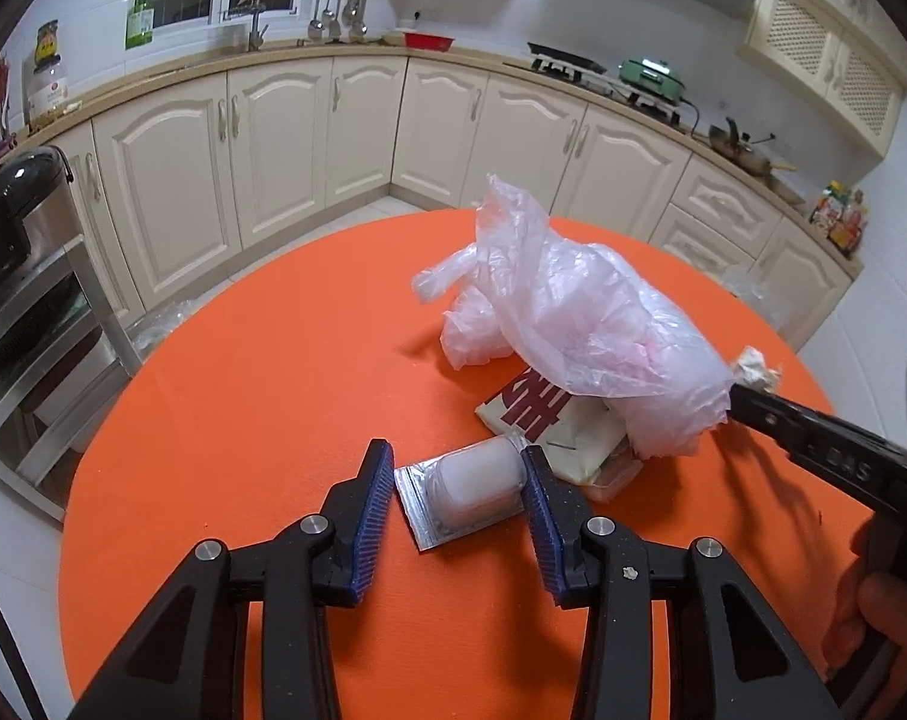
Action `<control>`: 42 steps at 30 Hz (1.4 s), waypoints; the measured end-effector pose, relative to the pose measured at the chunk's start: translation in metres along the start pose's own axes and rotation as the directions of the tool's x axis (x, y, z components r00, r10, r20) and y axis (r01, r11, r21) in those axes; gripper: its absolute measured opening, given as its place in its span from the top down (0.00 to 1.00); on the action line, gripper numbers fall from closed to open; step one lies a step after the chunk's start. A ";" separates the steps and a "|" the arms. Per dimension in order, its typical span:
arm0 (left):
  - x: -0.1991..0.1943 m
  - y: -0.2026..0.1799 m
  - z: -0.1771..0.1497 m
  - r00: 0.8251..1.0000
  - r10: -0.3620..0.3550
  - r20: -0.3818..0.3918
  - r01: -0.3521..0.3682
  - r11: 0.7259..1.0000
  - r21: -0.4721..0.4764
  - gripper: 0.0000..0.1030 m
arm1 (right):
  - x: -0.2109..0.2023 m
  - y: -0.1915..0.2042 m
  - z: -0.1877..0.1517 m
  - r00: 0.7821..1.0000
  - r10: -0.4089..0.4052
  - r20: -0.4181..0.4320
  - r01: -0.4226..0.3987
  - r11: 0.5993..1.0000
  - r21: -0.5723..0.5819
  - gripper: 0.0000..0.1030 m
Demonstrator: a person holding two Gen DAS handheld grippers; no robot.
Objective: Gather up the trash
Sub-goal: 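Grasp the white packet with the left tool while the right tool grasps the gold foil, then carry the white packet and gold foil with both tools to the blue bin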
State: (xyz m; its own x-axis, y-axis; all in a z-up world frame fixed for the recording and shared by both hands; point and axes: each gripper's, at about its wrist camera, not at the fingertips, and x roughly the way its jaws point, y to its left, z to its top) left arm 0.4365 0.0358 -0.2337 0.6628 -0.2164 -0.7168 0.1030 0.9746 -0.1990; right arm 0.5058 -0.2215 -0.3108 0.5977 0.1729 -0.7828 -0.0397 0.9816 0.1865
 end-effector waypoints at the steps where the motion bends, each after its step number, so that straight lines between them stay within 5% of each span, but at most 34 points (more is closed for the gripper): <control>1: -0.001 0.001 -0.001 1.000 0.001 0.003 -0.001 1.000 0.004 0.63 | -0.007 -0.001 -0.004 1.000 0.005 0.005 -0.005 1.000 0.004 0.74; 11: -0.060 0.007 -0.051 0.999 -0.018 0.040 0.017 1.000 0.015 0.63 | -0.078 -0.010 -0.035 0.997 0.040 0.072 -0.044 0.998 0.045 0.74; 23: -0.163 -0.038 -0.112 0.981 -0.088 0.173 0.067 0.990 0.121 0.63 | -0.190 -0.014 -0.084 0.975 0.050 0.215 -0.064 0.996 0.061 0.74; 42: -0.257 -0.172 -0.180 0.934 -0.288 0.212 0.208 0.919 0.334 0.63 | -0.327 -0.069 -0.167 0.923 -0.070 0.380 0.006 0.986 0.169 0.74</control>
State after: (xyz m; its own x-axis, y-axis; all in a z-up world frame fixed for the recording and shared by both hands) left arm 0.1149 -0.0865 -0.1350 0.7466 -0.4706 -0.4703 0.4804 0.8703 -0.1084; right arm 0.1787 -0.3324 -0.1667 0.8581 0.0600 -0.5100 0.0994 0.9550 0.2796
